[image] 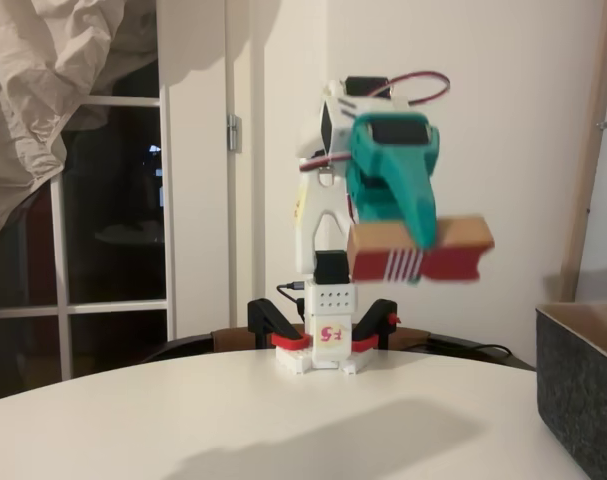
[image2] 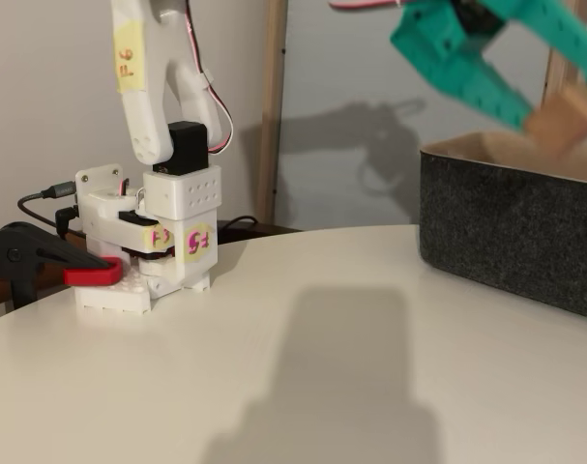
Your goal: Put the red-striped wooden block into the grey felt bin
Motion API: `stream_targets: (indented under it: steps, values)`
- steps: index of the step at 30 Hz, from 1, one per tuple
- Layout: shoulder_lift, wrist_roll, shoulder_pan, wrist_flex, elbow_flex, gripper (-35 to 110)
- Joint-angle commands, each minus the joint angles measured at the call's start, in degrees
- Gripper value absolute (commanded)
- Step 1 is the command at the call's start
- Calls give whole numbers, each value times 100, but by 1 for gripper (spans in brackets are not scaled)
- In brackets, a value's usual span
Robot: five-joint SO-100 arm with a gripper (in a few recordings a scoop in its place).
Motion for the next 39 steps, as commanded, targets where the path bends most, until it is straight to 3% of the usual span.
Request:
stream_targets:
  steps: [1,18,39]
  values:
    - [879,-185,-272,237,132,2]
    - [3718,-853,-1529,800,2821,2]
    - [2285,-2013,-4219,0,2426,2]
